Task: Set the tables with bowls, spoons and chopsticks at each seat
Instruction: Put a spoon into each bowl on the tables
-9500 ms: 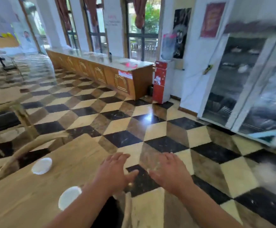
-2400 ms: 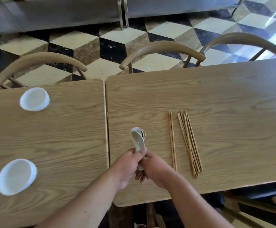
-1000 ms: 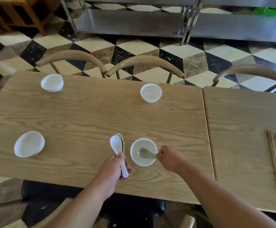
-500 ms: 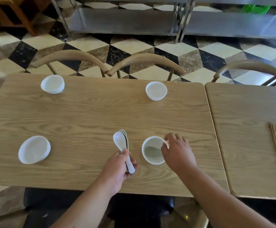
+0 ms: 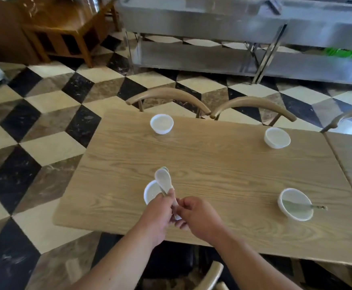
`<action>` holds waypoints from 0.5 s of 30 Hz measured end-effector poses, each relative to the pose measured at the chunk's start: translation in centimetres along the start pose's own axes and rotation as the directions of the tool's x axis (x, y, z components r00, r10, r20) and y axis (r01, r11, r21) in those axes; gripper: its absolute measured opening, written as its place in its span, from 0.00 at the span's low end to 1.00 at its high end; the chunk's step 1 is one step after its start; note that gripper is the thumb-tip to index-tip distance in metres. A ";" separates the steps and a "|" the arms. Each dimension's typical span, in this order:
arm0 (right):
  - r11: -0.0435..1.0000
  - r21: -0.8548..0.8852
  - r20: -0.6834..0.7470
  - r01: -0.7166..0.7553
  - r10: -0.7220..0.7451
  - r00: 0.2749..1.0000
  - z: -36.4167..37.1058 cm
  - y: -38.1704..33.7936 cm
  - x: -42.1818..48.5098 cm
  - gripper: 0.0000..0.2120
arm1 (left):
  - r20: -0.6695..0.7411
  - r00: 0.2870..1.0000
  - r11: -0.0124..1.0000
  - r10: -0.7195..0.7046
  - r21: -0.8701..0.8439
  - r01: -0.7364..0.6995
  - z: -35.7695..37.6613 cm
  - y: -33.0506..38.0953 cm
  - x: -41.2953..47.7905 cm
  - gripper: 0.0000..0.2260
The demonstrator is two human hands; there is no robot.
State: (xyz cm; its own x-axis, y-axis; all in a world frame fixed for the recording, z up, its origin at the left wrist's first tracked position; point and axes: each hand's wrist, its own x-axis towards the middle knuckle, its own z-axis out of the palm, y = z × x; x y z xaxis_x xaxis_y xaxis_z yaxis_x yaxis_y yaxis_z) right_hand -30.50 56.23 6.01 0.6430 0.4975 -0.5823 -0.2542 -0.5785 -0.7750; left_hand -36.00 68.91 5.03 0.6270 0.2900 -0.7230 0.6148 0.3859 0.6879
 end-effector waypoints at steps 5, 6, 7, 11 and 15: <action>0.998 0.032 0.016 -0.045 0.045 0.999 4.8 -2.0 1.5 0.14 | 0.023 1.000 0.999 -0.007 -0.049 0.008 -5.2 -0.4 0.8 0.21; 0.998 0.041 0.004 -0.055 0.055 0.998 5.3 -2.1 1.8 0.13 | 0.001 1.000 0.998 -0.016 -0.060 0.016 -5.7 -0.4 1.0 0.22; 0.996 0.061 -0.018 -0.066 0.068 0.998 5.6 -2.1 2.1 0.12 | -0.046 0.999 0.998 -0.024 -0.056 0.021 -6.4 -0.6 1.3 0.22; 0.993 -0.008 -0.195 -0.118 0.115 0.974 4.4 -1.7 3.8 0.11 | -0.174 0.980 0.994 -0.093 -0.078 0.080 -9.1 -1.3 2.3 0.16; 0.925 -0.325 -0.220 -0.198 0.129 0.967 1.5 -0.4 5.9 0.11 | -0.189 0.971 0.986 -0.147 -0.105 0.129 -10.4 -1.8 2.9 0.16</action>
State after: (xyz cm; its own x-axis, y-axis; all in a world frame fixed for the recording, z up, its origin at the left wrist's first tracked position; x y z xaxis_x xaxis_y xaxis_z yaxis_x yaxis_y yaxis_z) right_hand -27.68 60.37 2.55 0.7477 0.2642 -0.6092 -0.1271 -0.8435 -0.5219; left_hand -40.25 78.23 1.06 0.4280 0.3906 -0.8150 0.6365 0.5100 0.5786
